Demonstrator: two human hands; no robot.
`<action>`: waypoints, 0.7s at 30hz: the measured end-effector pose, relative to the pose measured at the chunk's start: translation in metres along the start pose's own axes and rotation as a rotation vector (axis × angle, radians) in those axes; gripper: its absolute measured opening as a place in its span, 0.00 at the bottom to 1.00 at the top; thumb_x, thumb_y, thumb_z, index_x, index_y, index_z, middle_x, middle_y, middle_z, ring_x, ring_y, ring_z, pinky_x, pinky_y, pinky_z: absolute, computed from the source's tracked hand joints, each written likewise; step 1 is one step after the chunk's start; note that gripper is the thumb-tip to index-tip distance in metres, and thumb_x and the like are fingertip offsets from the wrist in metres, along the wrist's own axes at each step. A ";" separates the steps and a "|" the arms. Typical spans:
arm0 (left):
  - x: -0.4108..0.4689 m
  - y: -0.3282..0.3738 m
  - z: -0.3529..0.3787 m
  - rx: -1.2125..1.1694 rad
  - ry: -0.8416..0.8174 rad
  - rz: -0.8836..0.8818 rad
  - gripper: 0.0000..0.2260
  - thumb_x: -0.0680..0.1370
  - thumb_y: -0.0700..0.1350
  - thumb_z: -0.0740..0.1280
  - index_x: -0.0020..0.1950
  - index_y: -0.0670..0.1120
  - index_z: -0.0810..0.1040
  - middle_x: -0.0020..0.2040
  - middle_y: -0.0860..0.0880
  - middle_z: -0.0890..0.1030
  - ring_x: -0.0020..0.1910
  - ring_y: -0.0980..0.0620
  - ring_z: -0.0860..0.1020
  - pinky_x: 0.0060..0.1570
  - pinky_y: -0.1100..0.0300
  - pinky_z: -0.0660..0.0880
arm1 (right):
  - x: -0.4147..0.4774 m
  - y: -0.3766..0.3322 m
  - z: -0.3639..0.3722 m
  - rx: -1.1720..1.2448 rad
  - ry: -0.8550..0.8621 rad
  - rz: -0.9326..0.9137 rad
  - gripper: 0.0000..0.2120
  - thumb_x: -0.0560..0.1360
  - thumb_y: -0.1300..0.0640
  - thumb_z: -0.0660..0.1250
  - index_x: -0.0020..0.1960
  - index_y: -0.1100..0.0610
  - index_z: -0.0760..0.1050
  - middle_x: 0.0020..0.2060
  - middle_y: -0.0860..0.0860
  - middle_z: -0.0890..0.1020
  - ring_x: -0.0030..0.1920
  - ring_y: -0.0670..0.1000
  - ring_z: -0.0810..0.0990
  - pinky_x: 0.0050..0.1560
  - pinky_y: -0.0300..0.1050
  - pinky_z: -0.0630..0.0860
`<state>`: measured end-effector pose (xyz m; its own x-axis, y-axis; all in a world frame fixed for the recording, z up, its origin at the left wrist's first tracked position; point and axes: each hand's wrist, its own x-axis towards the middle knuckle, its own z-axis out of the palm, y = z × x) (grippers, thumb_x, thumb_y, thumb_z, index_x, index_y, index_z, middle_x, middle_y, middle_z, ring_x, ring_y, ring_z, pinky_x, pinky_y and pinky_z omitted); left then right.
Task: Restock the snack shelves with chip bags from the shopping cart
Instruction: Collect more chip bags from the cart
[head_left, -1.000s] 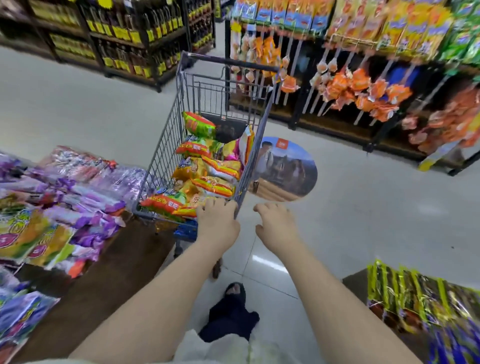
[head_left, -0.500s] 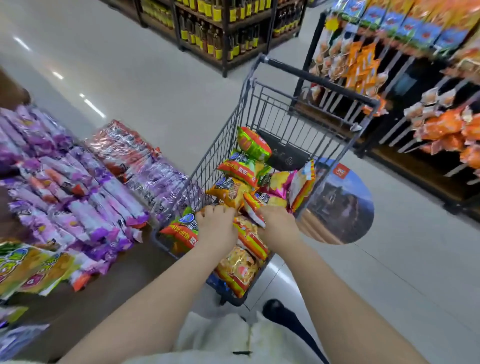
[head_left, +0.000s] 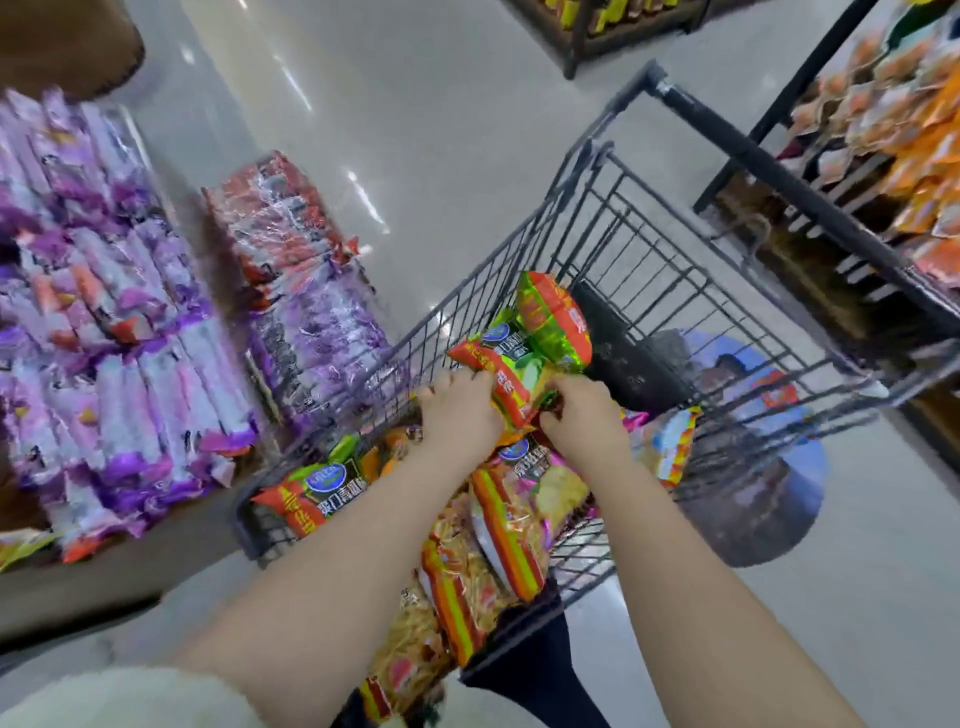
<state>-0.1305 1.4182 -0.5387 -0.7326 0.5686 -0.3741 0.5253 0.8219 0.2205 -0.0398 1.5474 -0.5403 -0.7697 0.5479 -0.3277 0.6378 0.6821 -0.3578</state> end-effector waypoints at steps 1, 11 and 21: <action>0.016 0.009 0.002 -0.014 -0.001 -0.014 0.17 0.76 0.51 0.64 0.64 0.51 0.73 0.62 0.46 0.75 0.65 0.40 0.69 0.62 0.45 0.65 | 0.018 0.009 -0.005 -0.002 -0.004 0.017 0.16 0.71 0.56 0.67 0.58 0.54 0.77 0.54 0.55 0.79 0.58 0.60 0.74 0.54 0.53 0.75; 0.139 0.076 0.031 -0.805 -0.169 -0.297 0.31 0.74 0.45 0.73 0.73 0.43 0.63 0.59 0.46 0.77 0.53 0.51 0.74 0.42 0.67 0.64 | 0.155 0.087 -0.011 0.100 -0.153 0.087 0.26 0.73 0.53 0.69 0.69 0.56 0.68 0.62 0.59 0.73 0.63 0.62 0.71 0.62 0.54 0.70; 0.200 0.098 0.060 -1.189 -0.090 -0.682 0.51 0.64 0.56 0.80 0.77 0.47 0.53 0.64 0.46 0.75 0.64 0.44 0.75 0.66 0.50 0.70 | 0.162 0.094 0.024 0.413 -0.215 0.105 0.31 0.75 0.56 0.69 0.75 0.55 0.63 0.70 0.55 0.69 0.69 0.51 0.69 0.61 0.34 0.61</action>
<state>-0.1996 1.6106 -0.6456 -0.6393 0.0766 -0.7651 -0.6417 0.4950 0.5858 -0.1039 1.6886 -0.6482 -0.7050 0.4614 -0.5386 0.7031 0.3550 -0.6161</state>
